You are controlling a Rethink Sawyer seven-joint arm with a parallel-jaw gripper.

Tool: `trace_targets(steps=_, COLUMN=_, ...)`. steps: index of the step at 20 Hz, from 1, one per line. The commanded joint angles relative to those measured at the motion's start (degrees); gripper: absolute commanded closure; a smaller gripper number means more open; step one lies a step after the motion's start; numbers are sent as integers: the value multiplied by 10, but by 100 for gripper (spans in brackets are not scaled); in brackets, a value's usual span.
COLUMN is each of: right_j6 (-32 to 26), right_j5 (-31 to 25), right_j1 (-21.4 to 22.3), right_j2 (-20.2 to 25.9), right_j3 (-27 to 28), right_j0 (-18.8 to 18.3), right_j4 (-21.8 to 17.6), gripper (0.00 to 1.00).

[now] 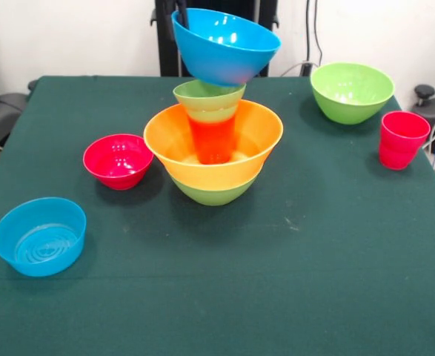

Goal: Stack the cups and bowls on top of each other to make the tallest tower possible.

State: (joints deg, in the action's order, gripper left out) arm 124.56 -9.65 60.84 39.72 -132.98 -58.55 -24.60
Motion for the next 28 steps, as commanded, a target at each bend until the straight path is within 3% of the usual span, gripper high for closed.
trace_targets(steps=1, right_j6=-11, right_j5=-7, right_j1=-40, right_j2=-29, right_j3=38, right_j0=27, right_j4=-60, gripper=100)
trace_targets(steps=5, right_j6=-3, right_j5=-27, right_j1=-30, right_j2=-63, right_j3=40, right_j0=48, right_j4=-77, gripper=100)
trace_targets(steps=9, right_j6=-12, right_j5=-25, right_j1=-40, right_j2=-50, right_j3=36, right_j0=33, right_j4=-75, gripper=100)
trace_targets(steps=20, right_j6=-6, right_j5=-6, right_j1=-53, right_j2=-65, right_j3=41, right_j0=42, right_j4=-100, gripper=100)
trace_targets(steps=28, right_j6=-9, right_j5=10, right_j1=-79, right_j2=-40, right_j3=45, right_j0=31, right_j4=-104, gripper=100)
